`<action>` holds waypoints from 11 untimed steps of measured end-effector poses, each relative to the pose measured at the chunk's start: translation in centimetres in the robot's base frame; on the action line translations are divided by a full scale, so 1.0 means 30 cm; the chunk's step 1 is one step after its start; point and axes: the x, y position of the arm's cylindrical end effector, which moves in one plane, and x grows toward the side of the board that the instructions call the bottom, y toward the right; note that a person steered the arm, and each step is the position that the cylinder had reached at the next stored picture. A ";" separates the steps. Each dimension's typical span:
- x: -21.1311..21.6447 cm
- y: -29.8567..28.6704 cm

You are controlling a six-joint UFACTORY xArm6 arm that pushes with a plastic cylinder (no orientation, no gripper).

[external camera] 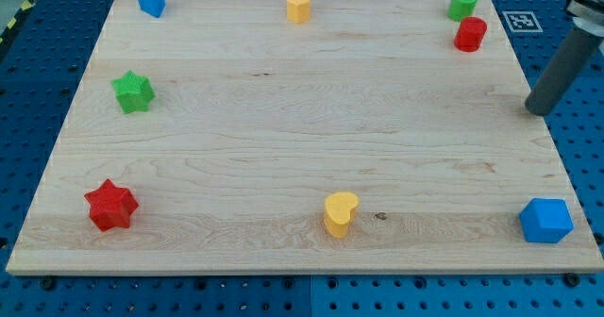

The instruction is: Move the arm upwards of the board

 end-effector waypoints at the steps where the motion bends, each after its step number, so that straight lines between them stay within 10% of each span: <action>1: -0.004 -0.058; 11: -0.152 -0.518</action>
